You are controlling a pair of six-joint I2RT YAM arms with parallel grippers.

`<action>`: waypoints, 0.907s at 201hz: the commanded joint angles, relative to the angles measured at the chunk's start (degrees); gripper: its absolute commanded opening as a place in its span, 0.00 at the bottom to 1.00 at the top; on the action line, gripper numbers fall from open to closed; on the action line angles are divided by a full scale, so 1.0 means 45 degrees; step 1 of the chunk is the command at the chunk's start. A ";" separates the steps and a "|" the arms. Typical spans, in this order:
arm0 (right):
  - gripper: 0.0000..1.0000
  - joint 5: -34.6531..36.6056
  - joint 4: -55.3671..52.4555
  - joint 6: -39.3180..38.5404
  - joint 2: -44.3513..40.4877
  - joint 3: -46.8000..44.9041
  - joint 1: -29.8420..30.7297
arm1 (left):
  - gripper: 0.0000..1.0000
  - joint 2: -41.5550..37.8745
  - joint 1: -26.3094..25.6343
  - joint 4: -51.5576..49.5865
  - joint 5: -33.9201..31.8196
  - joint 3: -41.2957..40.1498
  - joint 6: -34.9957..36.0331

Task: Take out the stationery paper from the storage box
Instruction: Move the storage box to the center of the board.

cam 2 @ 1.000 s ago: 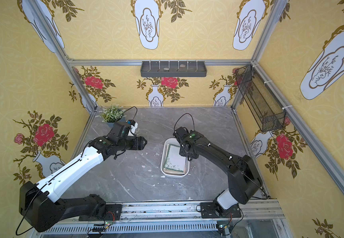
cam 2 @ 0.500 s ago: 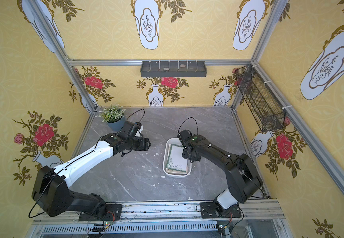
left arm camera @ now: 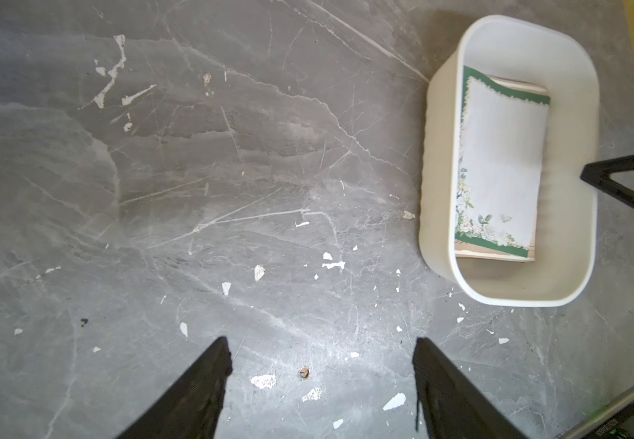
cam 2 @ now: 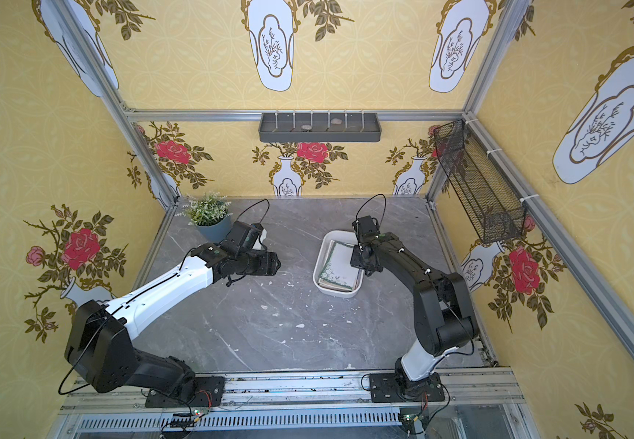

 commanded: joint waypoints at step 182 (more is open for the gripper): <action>0.64 0.1526 -0.1604 -0.0878 0.2515 0.3907 0.2845 | 0.80 -0.2072 -0.0004 0.0525 -0.1687 -0.1297 -0.0893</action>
